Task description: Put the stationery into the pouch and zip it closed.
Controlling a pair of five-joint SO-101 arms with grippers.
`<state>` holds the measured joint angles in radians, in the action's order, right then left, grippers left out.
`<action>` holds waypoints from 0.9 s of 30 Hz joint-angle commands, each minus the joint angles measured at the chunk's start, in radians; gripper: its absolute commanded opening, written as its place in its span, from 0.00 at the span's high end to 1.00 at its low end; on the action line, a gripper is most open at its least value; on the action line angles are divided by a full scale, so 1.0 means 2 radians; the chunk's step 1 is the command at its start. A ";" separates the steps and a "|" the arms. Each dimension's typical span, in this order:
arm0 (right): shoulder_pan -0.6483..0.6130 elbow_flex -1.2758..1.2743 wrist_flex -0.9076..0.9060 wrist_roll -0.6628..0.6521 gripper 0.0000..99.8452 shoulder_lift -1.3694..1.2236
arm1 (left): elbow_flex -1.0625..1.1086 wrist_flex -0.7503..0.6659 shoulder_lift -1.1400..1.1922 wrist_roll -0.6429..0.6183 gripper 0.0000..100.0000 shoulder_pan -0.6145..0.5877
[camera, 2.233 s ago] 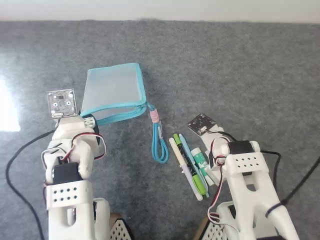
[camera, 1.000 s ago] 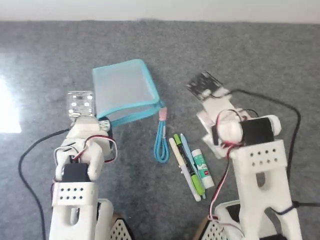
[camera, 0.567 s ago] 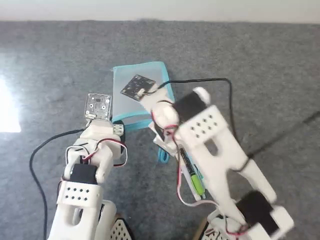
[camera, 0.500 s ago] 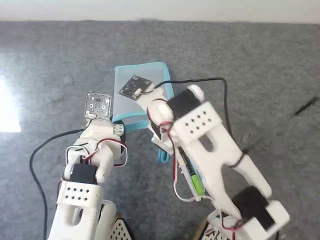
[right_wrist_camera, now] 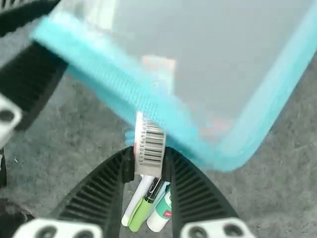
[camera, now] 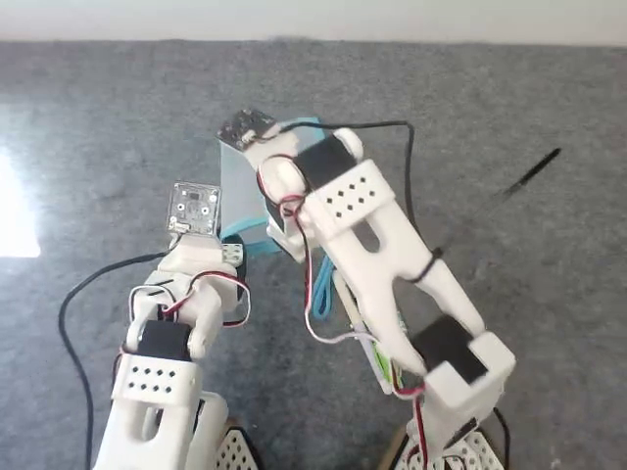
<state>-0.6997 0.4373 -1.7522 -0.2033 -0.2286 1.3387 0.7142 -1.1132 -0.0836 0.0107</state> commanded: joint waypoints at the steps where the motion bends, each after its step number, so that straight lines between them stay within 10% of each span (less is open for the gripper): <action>1: 0.001 0.078 -0.013 0.007 0.99 -0.015 | -0.002 -0.012 -0.009 0.001 0.99 0.007; 8: 0.001 0.157 0.013 0.032 0.96 -0.056 | 0.004 -0.012 -0.012 0.001 0.99 0.007; 17: -0.002 0.161 0.008 0.027 0.60 -0.057 | 0.005 -0.013 -0.012 0.001 0.99 0.007; 27: 0.007 0.079 -0.024 -0.002 0.64 0.108 | 0.004 -0.013 -0.013 0.000 0.99 0.002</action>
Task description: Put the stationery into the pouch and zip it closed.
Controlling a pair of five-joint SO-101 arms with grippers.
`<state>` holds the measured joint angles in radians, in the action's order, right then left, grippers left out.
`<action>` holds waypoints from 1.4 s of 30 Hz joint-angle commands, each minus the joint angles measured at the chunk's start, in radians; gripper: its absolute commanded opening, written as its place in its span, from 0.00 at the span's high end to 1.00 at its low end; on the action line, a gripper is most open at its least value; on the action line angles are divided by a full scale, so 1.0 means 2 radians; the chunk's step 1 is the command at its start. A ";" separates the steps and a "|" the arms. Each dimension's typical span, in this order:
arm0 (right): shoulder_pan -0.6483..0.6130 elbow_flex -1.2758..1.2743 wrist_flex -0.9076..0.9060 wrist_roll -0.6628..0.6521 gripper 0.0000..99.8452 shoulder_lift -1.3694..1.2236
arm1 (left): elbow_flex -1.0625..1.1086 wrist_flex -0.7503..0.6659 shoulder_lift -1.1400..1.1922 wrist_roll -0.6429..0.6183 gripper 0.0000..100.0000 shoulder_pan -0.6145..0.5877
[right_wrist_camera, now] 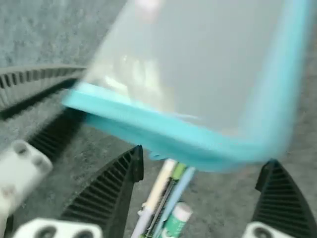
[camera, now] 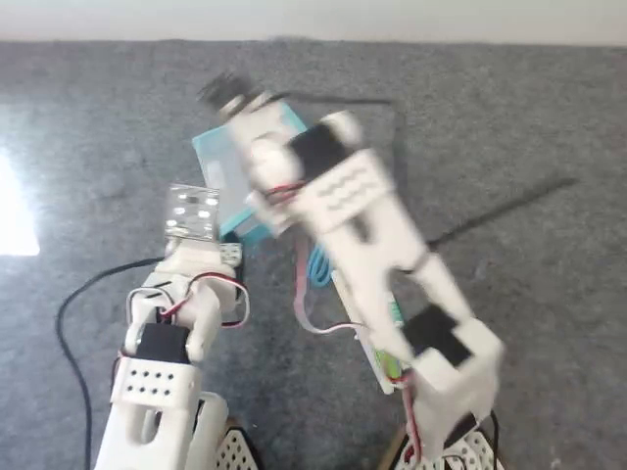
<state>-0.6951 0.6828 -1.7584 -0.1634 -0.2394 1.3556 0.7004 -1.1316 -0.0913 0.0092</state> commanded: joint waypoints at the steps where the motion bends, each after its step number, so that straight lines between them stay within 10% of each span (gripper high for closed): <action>1: 0.009 -0.091 -0.020 -0.028 0.64 0.148 | -0.005 -0.006 -0.004 0.004 0.99 0.002; 15: 0.102 -0.761 0.204 -0.063 0.70 0.406 | -0.002 -0.018 0.000 0.005 0.99 -0.026; 34: 0.111 -0.800 0.330 -0.059 0.73 0.248 | 0.000 -0.018 0.000 0.005 0.99 -0.029; 42: 0.190 -0.701 0.341 -0.076 1.00 0.214 | 0.002 -0.019 -0.002 0.005 0.99 -0.026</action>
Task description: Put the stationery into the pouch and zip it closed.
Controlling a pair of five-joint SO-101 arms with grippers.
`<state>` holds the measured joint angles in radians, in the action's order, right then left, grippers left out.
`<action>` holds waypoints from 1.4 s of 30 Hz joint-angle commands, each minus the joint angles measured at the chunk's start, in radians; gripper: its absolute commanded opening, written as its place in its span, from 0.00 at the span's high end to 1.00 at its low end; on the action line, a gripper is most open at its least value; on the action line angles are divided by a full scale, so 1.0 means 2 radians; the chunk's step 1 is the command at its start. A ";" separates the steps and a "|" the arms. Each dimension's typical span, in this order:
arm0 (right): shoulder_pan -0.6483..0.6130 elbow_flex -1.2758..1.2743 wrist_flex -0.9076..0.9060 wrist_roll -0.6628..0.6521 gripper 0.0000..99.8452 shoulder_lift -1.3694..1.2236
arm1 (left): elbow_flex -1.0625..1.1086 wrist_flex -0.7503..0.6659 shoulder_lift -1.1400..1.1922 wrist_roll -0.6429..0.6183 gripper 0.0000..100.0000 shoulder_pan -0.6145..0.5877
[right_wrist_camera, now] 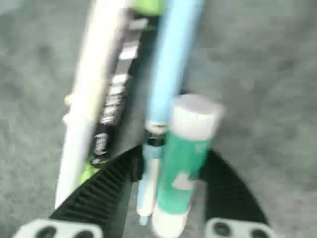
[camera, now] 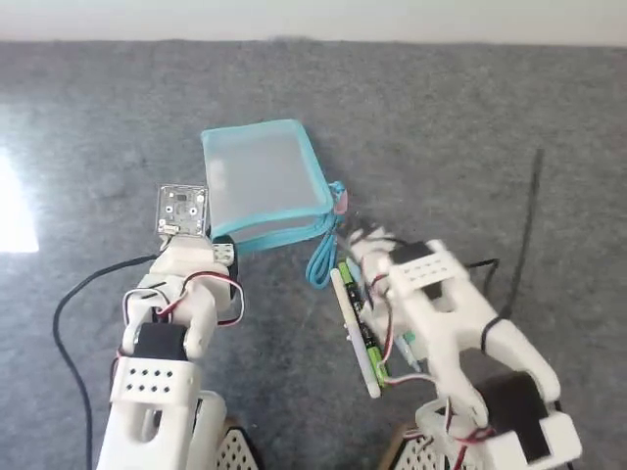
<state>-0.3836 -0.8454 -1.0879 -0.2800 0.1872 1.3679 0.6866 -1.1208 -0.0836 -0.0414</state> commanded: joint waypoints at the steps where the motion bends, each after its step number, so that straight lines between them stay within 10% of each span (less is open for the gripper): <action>1: 0.045 0.084 0.005 -0.030 0.99 -0.001 | -0.004 -0.012 -0.007 0.002 0.99 -0.001; 14: 0.022 0.176 0.003 -0.037 0.99 -0.040 | -0.004 -0.012 -0.008 0.002 0.99 -0.003; 21: 0.036 0.191 0.033 -0.040 0.78 -0.145 | -0.004 -0.011 -0.008 0.002 0.99 -0.002; 42: 0.129 0.141 0.004 -0.058 0.80 -0.022 | -0.004 -0.012 -0.008 0.002 0.99 0.000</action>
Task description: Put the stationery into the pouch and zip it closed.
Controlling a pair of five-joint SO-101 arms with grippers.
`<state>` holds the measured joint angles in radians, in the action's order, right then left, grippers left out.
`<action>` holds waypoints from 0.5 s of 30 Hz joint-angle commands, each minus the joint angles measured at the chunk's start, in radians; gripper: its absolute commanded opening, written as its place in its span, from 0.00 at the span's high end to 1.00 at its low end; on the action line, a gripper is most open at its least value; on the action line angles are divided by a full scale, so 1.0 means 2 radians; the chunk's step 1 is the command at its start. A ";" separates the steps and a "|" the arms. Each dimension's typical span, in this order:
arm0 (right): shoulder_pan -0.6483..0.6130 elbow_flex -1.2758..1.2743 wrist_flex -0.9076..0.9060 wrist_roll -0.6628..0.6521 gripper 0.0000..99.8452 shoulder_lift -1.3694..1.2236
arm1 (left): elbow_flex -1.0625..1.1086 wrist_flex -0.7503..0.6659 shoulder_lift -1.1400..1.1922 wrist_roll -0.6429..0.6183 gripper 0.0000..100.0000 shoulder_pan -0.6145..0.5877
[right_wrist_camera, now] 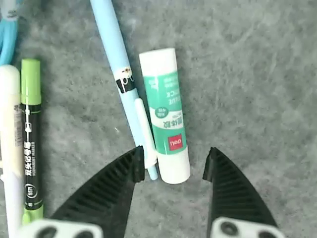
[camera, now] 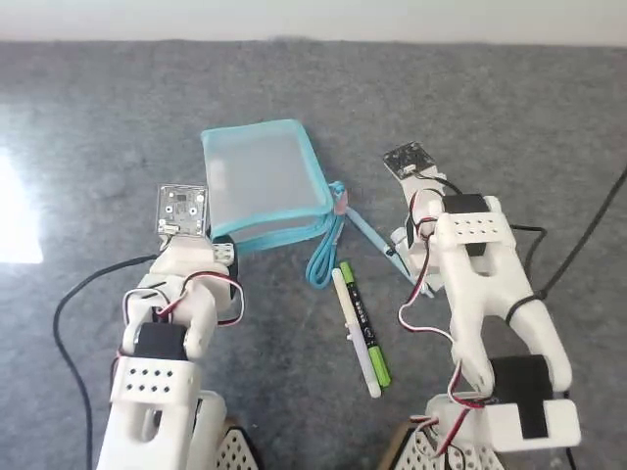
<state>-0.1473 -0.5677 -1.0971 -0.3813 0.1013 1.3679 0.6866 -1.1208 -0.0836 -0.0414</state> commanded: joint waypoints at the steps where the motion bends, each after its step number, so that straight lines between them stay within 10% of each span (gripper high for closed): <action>1: 0.012 0.002 0.010 -0.008 0.80 0.012 | -0.004 -0.012 -0.008 0.002 0.99 0.000; 15: 0.042 0.006 0.052 -0.024 0.82 -0.087 | -0.004 -0.012 -0.008 0.002 0.99 0.000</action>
<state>-0.0875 -0.5677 -1.0065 -0.4150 -0.0736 1.3679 0.6866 -1.1208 -0.0836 -0.0414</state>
